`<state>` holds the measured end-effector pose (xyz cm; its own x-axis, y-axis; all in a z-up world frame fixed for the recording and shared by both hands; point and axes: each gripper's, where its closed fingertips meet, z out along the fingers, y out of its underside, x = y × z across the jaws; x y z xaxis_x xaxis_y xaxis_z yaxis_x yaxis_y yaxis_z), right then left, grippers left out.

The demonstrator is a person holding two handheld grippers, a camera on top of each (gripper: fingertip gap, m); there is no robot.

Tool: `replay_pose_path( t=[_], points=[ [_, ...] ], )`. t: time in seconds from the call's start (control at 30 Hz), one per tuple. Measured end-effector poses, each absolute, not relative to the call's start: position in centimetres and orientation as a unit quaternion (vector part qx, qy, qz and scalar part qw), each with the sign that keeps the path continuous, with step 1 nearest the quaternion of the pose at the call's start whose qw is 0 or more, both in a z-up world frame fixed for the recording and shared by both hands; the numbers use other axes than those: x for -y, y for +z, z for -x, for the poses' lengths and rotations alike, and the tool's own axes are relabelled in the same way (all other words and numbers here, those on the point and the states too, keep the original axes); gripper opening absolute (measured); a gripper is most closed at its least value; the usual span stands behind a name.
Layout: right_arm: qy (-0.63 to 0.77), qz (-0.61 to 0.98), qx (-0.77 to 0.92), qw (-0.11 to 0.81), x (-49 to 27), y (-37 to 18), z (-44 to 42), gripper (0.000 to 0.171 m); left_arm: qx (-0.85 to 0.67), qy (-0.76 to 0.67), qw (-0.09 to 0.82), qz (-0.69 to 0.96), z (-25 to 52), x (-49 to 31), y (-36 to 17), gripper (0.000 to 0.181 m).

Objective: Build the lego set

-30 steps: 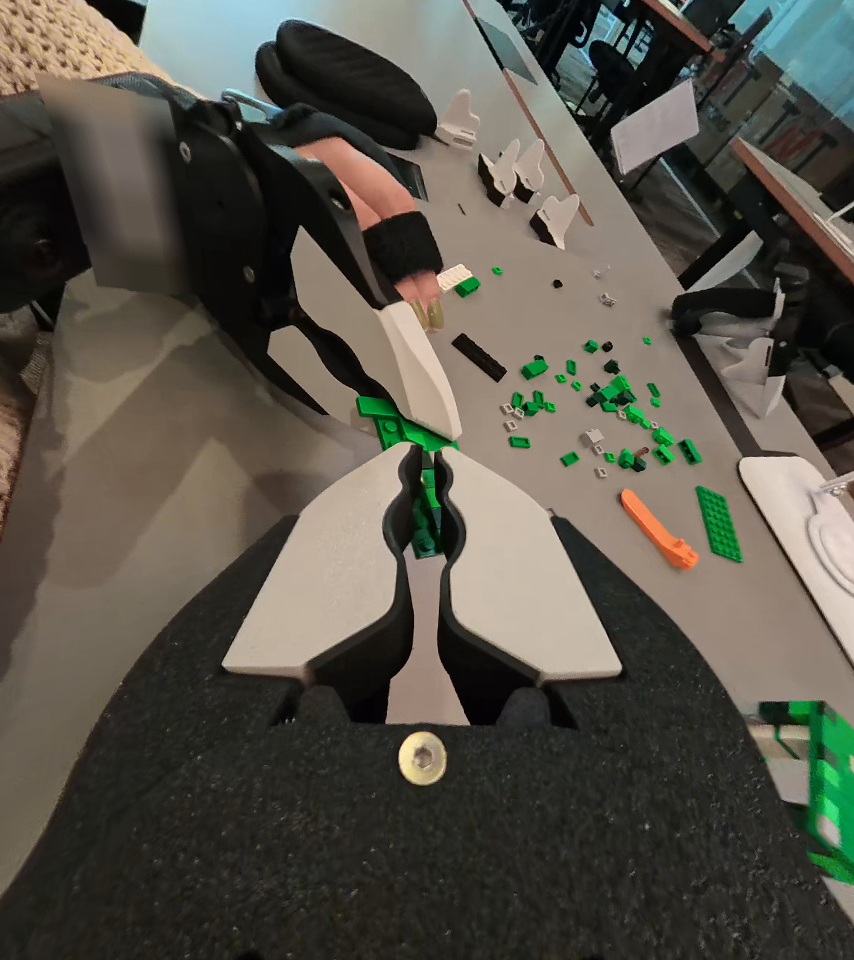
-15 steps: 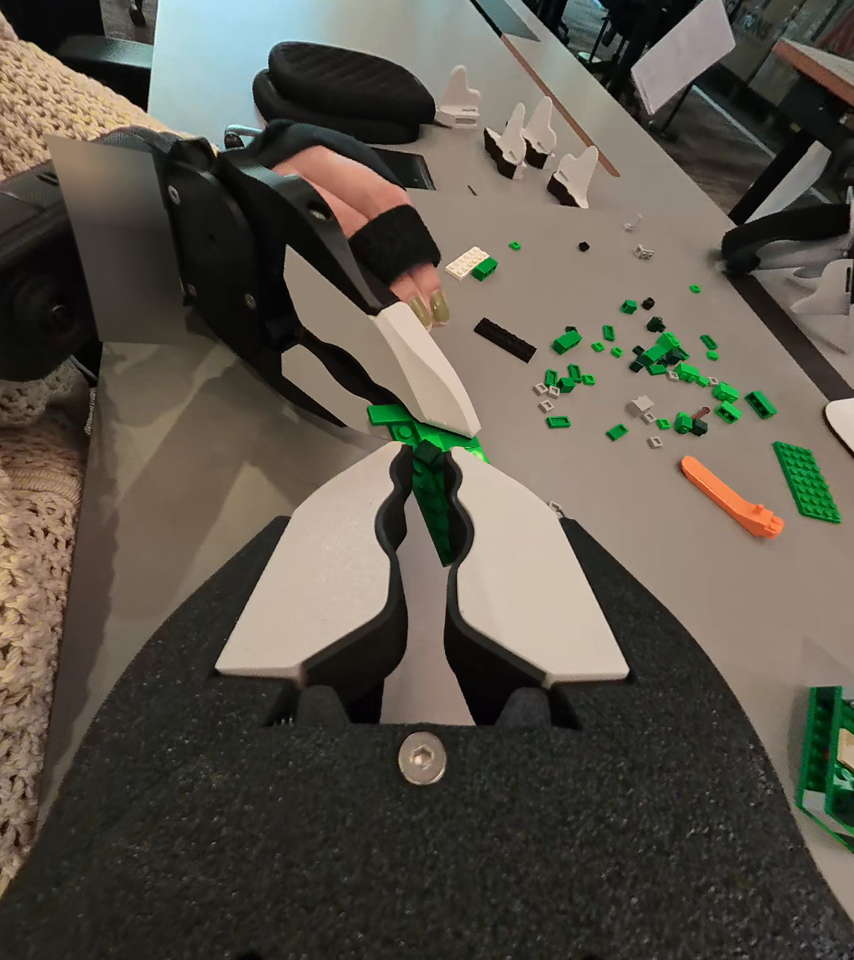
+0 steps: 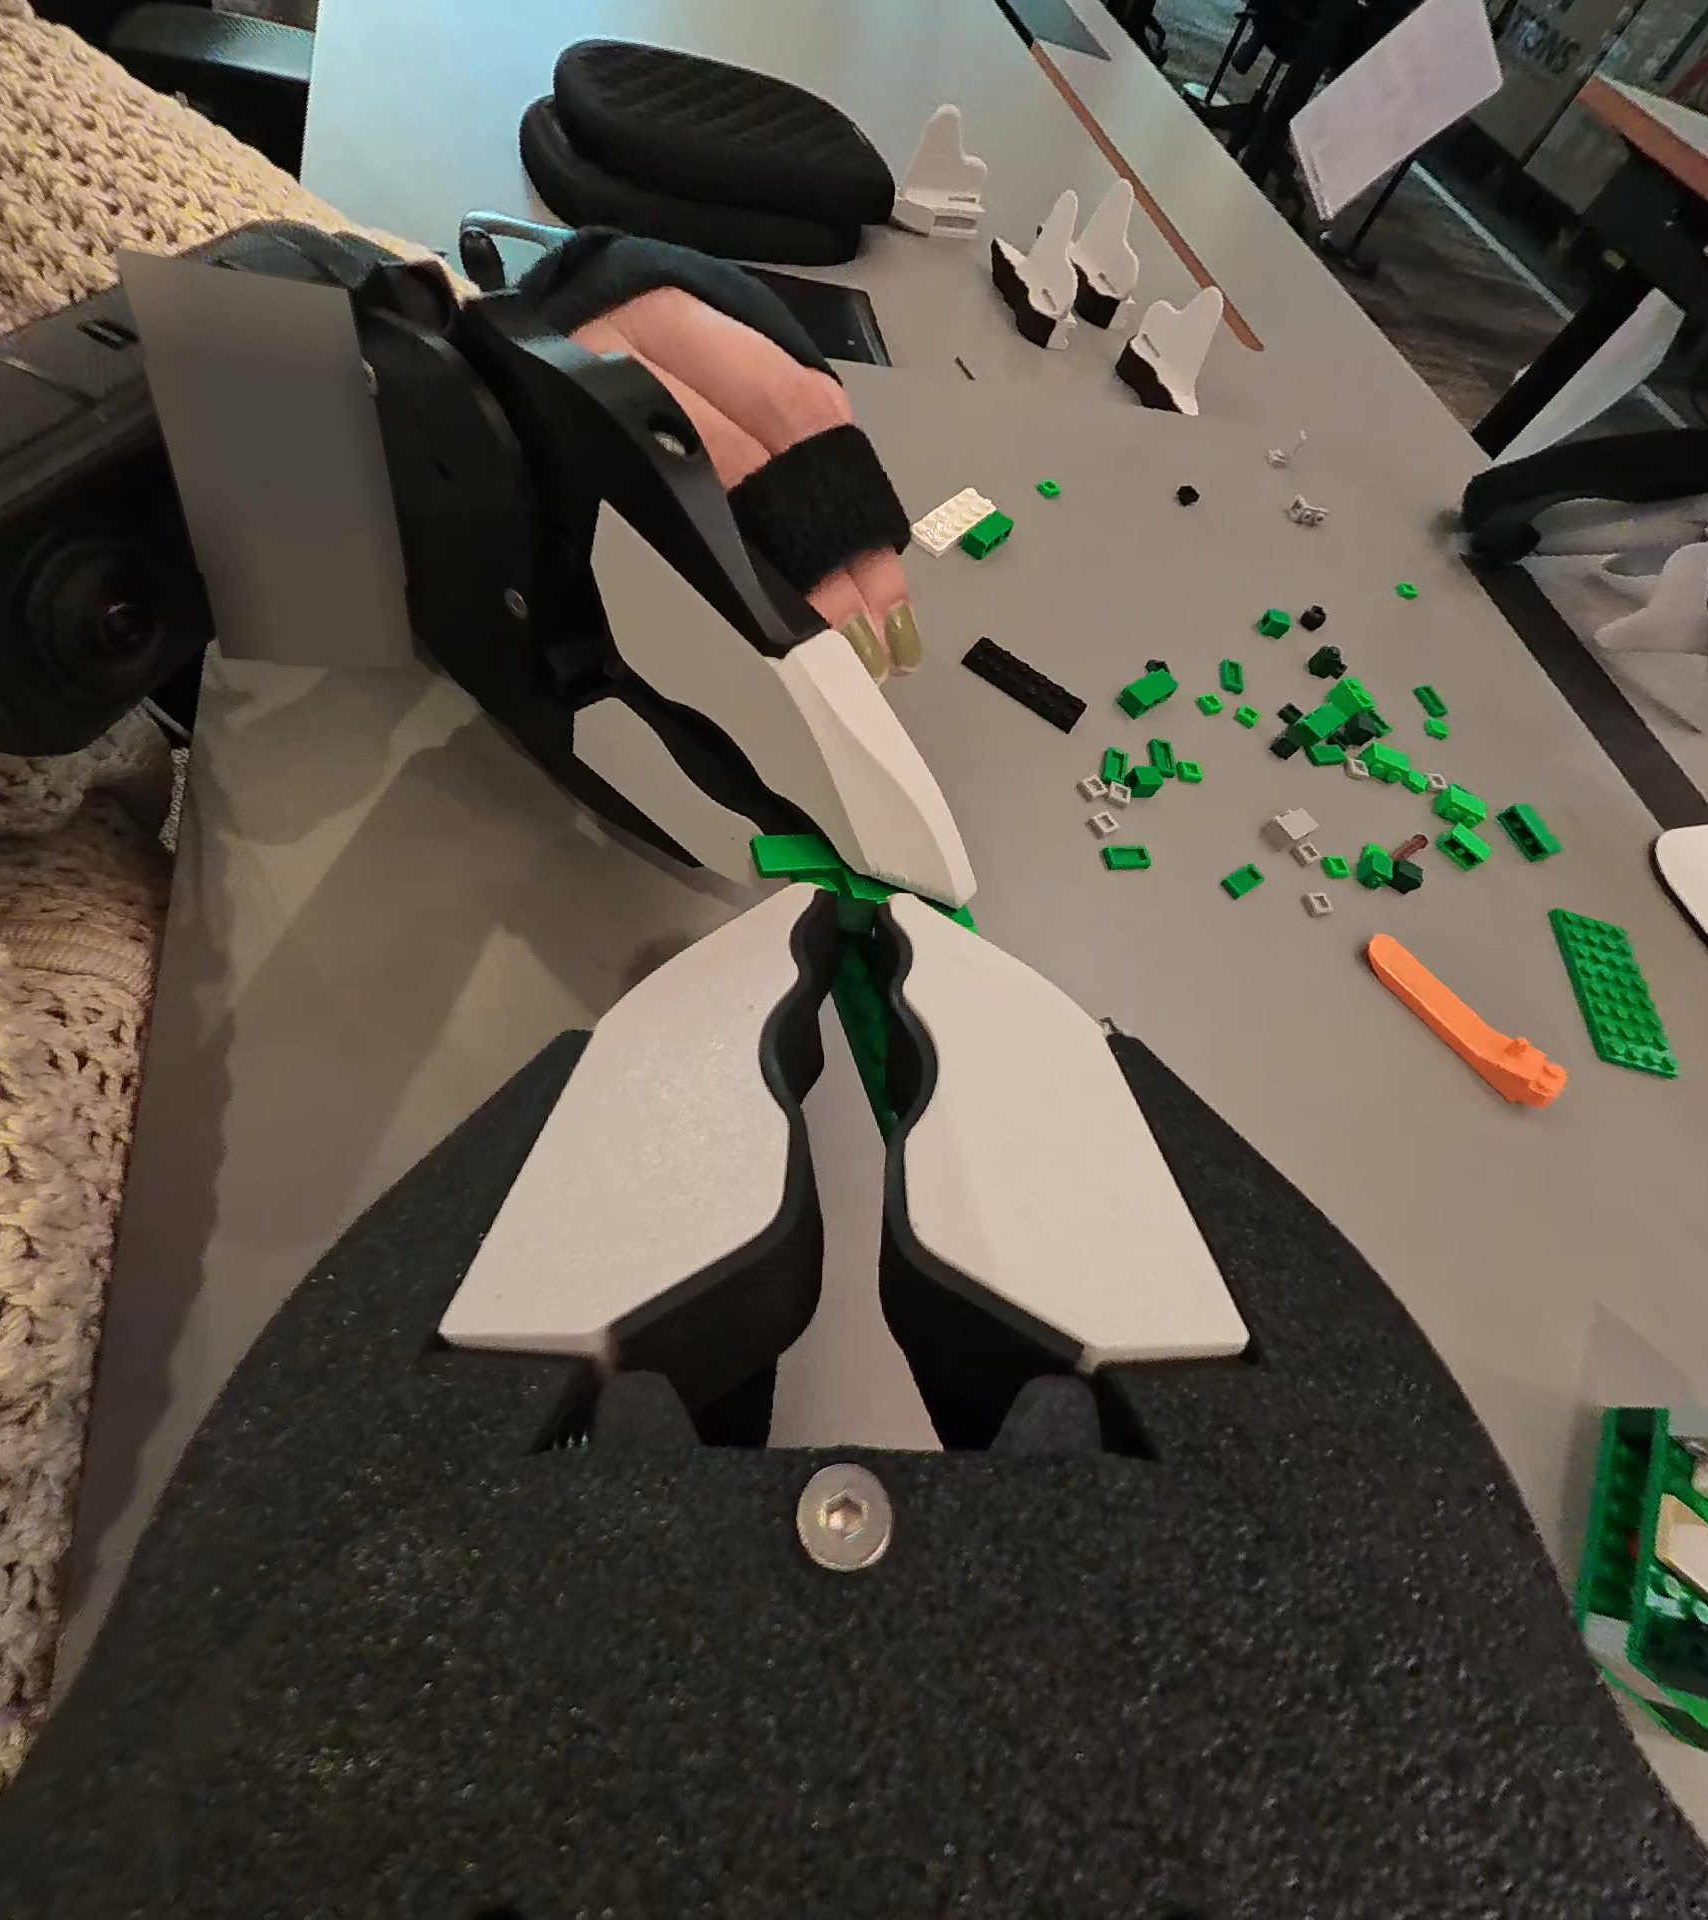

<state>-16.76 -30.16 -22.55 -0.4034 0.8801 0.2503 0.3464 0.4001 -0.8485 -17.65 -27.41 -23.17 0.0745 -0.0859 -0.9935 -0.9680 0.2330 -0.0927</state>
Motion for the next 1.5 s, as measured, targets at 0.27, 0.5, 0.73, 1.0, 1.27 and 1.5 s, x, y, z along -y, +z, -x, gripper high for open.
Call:
replay_pose_path(
  t=[0.27,0.5,0.73,1.0,1.27,1.5],
  points=[
    [0.344,0.405,0.758,0.379,29.7,-22.6,17.0,0.006,-0.555,0.390,0.556,0.480,17.6,27.4,-23.4,0.006],
    [0.340,0.416,0.753,0.379,29.0,-22.5,17.0,0.005,-0.553,0.389,0.559,0.480,17.5,27.5,-23.3,0.006],
    [0.359,0.433,0.747,0.355,28.7,-22.3,16.8,0.008,-0.552,0.391,0.561,0.478,17.5,27.5,-23.2,0.006],
    [0.383,0.462,0.742,0.298,28.9,-22.8,16.8,0.012,-0.555,0.401,0.555,0.472,17.6,27.5,-23.2,0.006],
    [0.380,0.466,0.747,0.284,28.9,-23.0,16.8,0.011,-0.563,0.407,0.547,0.467,17.6,27.6,-23.3,0.006],
    [0.372,0.472,0.748,0.283,28.8,-23.1,16.9,0.007,-0.566,0.410,0.544,0.465,17.6,27.6,-23.4,0.006]
  ],
)
